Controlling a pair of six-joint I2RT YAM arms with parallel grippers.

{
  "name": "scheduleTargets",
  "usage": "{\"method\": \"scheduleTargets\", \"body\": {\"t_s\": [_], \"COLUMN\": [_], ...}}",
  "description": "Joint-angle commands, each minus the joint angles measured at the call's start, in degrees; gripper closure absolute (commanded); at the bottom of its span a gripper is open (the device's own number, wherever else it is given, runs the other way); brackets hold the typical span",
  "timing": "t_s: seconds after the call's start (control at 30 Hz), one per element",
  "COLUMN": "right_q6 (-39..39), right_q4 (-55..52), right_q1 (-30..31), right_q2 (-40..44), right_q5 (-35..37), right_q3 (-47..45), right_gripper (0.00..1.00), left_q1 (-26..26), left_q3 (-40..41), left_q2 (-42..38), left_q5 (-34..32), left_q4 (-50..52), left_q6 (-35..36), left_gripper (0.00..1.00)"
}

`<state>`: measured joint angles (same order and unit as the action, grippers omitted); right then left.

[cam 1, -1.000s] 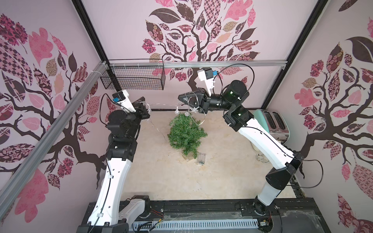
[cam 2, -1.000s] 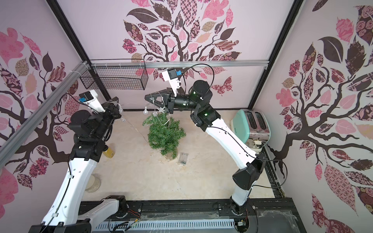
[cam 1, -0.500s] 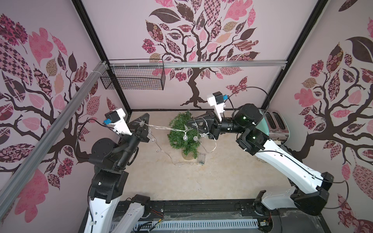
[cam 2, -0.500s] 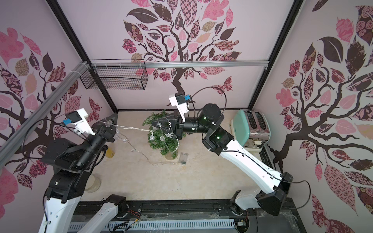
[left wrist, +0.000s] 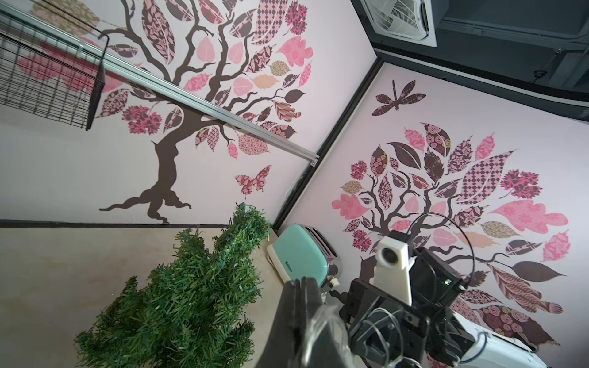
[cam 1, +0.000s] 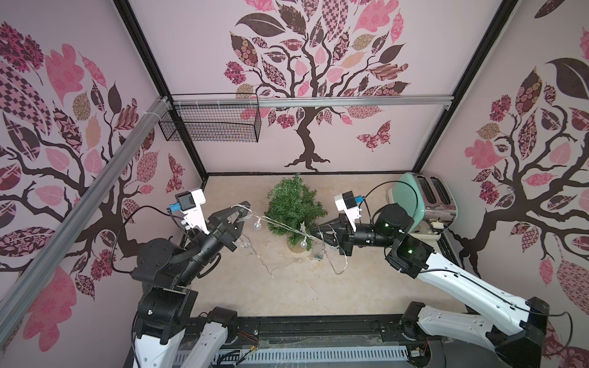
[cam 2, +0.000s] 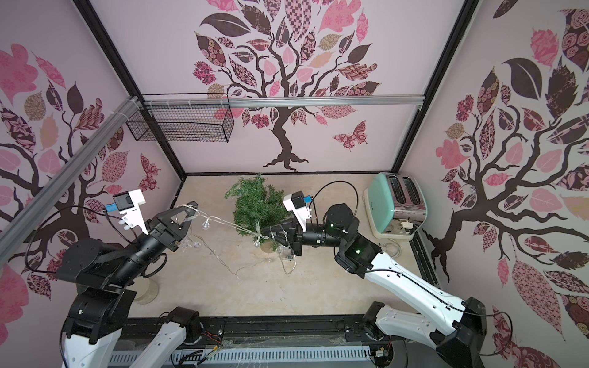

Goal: Remove string lights from the small christmas tree
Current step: Remove the light string from the Christmas tree.

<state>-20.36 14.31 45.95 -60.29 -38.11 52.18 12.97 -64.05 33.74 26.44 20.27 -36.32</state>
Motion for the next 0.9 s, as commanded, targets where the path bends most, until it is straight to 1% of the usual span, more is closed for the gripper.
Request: {"method": "scheduleTargets", "body": {"t_s": [0.0,0.17,0.2,0.27,0.3,0.4,0.47,0.53,0.63,0.7,0.73,0.77,0.83,0.87], "right_q6": [3.2,3.9,3.9,3.8,3.8,3.9,4.2,4.5,4.9,5.0,5.2,5.4,5.6,5.5], "right_q4": [0.1,1.4,1.6,1.9,1.9,2.1,2.7,3.4,4.3,5.0,5.2,5.3,5.7,6.1], "right_q1": [0.4,2.6,3.0,3.2,3.3,3.7,4.1,4.3,4.6,4.8,5.0,5.2,5.6,5.7], "right_q2": [1.4,3.3,3.6,3.7,3.6,3.9,4.8,5.7,6.9,7.7,8.2,8.8,10.4,11.2], "right_q5": [1.3,2.6,3.4,4.3,4.6,5.4,5.7,5.6,5.1,4.4,4.0,3.9,3.3,2.9], "right_q3": [-4.9,-12.1,-13.2,-14.3,-14.6,-15.2,-15.7,-16.1,-16.7,-17.1,-17.3,-17.5,-18.2,-18.5], "right_gripper": [1.00,1.00,1.00,1.00,0.99,0.89,0.86,0.85,0.79,0.75,0.72,0.67,0.54,0.50], "left_q1": [0.1,0.4,0.8,3.0,5.0,14.1,22.5,31.0,42.3,46.0,46.7,46.9,46.9,46.9], "left_q3": [1.1,1.1,1.6,2.8,3.3,4.2,3.5,1.7,-1.9,-4.1,-5.0,-5.8,-6.9,-7.4], "left_q2": [0.1,1.6,1.6,1.6,1.8,3.0,4.6,7.0,11.4,14.0,15.3,16.0,17.2,17.6], "left_q5": [6.2,14.7,15.5,15.1,14.1,7.8,1.6,-5.7,-13.9,-16.1,-16.5,-16.2,-16.1,-16.0], "left_q4": [-1.4,-3.4,-3.9,-4.2,-4.1,-3.1,-1.9,0.0,1.3,1.8,2.1,2.1,1.8,1.7], "left_q6": [-1.6,-1.7,-1.8,-1.4,-0.7,2.6,5.9,9.9,14.5,15.9,16.0,15.9,15.9,16.0], "left_gripper": [1.00,1.00,1.00,1.00,1.00,1.00,1.00,1.00,1.00,1.00,1.00,1.00,1.00,1.00]}}
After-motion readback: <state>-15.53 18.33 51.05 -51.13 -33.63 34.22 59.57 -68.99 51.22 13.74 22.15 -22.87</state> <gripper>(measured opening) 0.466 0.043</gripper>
